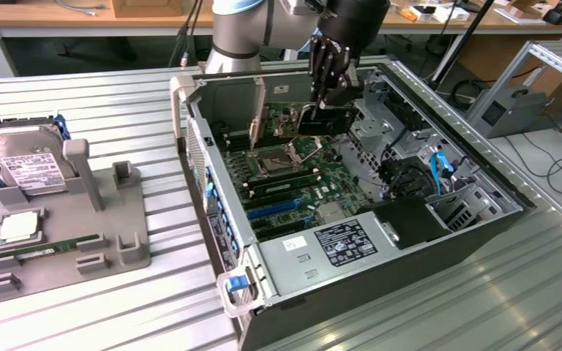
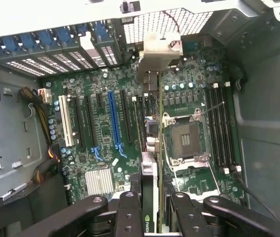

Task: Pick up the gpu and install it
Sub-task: 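Insert the gpu into the slot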

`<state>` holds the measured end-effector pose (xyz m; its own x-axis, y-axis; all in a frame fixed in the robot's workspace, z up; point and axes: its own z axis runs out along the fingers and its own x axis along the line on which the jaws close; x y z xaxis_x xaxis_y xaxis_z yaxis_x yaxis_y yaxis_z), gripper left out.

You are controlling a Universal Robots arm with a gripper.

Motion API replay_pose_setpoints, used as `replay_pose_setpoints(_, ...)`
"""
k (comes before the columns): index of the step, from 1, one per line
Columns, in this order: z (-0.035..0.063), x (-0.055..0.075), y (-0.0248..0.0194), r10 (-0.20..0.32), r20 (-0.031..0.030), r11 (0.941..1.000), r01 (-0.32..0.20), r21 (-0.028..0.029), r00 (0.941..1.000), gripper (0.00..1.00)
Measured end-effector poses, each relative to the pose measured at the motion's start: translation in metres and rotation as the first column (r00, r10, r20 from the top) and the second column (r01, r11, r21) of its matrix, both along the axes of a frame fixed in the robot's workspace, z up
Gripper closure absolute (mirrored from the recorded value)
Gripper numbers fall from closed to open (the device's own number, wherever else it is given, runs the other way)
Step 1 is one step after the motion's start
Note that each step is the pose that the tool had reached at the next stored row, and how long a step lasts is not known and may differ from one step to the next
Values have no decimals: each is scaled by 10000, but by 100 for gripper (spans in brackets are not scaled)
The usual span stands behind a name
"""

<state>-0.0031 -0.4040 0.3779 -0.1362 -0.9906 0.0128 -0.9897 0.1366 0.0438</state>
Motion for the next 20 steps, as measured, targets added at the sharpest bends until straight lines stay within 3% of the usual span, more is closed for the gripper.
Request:
replay_pose_setpoints(12, 0, 0, 0, 847, 0, 9964, -847, 0, 9964, 73)
replay_pose_setpoints(20, -1, 0, 0, 1545, 0, 9880, -1545, 0, 9880, 73)
